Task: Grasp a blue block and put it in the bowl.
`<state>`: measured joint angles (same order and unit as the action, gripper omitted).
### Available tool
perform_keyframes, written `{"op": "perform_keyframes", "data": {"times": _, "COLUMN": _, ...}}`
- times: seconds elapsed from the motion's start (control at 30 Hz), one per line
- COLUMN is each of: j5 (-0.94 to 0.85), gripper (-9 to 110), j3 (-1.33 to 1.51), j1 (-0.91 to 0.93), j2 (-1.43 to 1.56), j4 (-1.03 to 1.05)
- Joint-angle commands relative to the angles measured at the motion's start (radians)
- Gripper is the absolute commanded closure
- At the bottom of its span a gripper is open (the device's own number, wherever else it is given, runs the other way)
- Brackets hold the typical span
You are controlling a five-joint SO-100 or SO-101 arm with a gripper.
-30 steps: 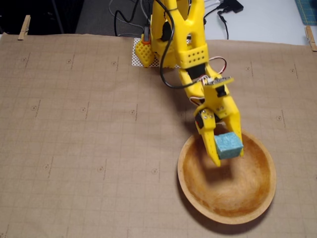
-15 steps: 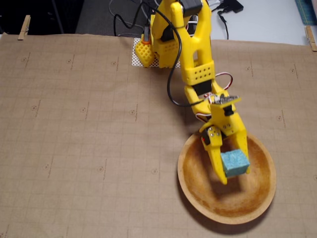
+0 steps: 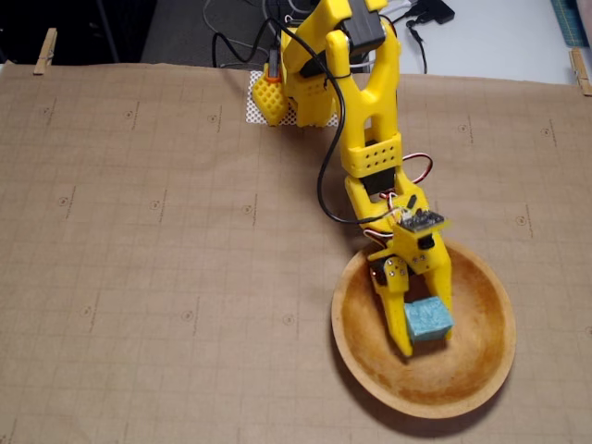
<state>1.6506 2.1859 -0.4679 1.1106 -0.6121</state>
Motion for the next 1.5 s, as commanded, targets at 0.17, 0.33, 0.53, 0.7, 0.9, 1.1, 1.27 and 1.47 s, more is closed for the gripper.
{"op": "perform_keyframes", "data": {"times": 0.17, "j5": 0.003, "gripper": 74, "j3": -0.094, "j1": 0.021, "j2": 0.094, "j4": 0.138}}
{"op": "perform_keyframes", "data": {"times": 0.33, "j5": 0.003, "gripper": 58, "j3": -0.095, "j1": 0.012, "j2": 0.101, "j4": 0.138}}
{"op": "perform_keyframes", "data": {"times": 0.53, "j5": 0.002, "gripper": 50, "j3": -0.095, "j1": 0.009, "j2": 0.104, "j4": 0.138}}
{"op": "perform_keyframes", "data": {"times": 0.7, "j5": -0.006, "gripper": 50, "j3": -0.089, "j1": 0.009, "j2": 0.138, "j4": 0.146}}
{"op": "perform_keyframes", "data": {"times": 0.9, "j5": 0.000, "gripper": 50, "j3": -0.052, "j1": 0.009, "j2": 0.212, "j4": 0.150}}
{"op": "perform_keyframes", "data": {"times": 1.1, "j5": 0.000, "gripper": 50, "j3": -0.003, "j1": 0.017, "j2": 0.264, "j4": 0.150}}
{"op": "perform_keyframes", "data": {"times": 1.27, "j5": 0.002, "gripper": 50, "j3": 0.060, "j1": 0.021, "j2": 0.362, "j4": 0.150}}
{"op": "perform_keyframes", "data": {"times": 1.47, "j5": 0.002, "gripper": 50, "j3": 0.173, "j1": 0.014, "j2": 0.558, "j4": 0.150}}
